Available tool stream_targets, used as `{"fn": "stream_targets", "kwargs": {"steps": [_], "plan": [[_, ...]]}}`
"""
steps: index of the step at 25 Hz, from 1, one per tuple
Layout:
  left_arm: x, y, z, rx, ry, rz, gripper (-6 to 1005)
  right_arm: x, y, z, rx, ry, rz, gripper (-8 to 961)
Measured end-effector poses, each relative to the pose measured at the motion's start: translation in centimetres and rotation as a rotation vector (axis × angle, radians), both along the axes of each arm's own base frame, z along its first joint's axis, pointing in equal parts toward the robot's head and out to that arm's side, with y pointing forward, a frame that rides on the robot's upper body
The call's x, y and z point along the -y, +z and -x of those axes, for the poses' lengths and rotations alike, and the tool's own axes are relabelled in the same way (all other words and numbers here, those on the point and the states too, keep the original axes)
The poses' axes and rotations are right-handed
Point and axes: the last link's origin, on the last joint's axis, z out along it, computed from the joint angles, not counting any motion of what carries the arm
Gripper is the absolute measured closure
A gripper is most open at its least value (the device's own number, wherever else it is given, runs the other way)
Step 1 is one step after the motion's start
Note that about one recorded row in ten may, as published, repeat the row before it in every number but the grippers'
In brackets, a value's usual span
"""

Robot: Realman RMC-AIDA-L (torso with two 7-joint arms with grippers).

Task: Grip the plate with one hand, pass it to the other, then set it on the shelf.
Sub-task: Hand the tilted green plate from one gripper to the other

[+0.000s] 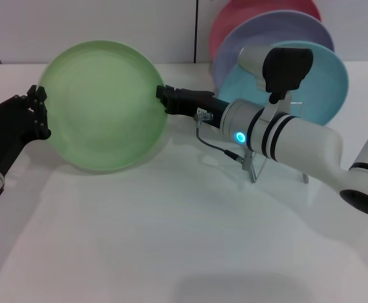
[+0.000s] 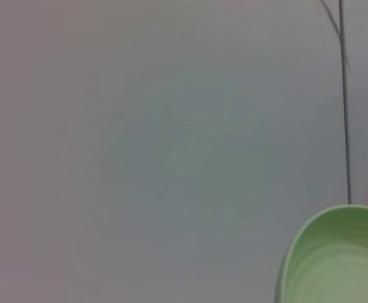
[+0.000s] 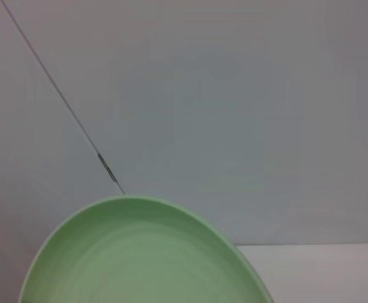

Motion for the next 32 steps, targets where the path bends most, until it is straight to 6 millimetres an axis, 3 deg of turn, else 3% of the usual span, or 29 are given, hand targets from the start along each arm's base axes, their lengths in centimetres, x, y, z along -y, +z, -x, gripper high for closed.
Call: {"fn": "stream_targets", "kwargs": {"steps": [12, 23, 32], "plan": [[0.00, 0.03, 0.01, 0.000, -0.001, 0.001, 962, 0.03, -0.02, -0.03, -0.001, -0.001, 0.001, 887], [-0.04, 0.17, 0.06, 0.005, 0.003, -0.004, 881, 0.02, -0.03, -0.04, 0.000, -0.003, 0.001, 888], [-0.22, 0.83, 0.38, 0.025, 0.023, -0.035, 590, 0.01, -0.02, -0.07, 0.001, -0.005, 0.001, 887]]}}
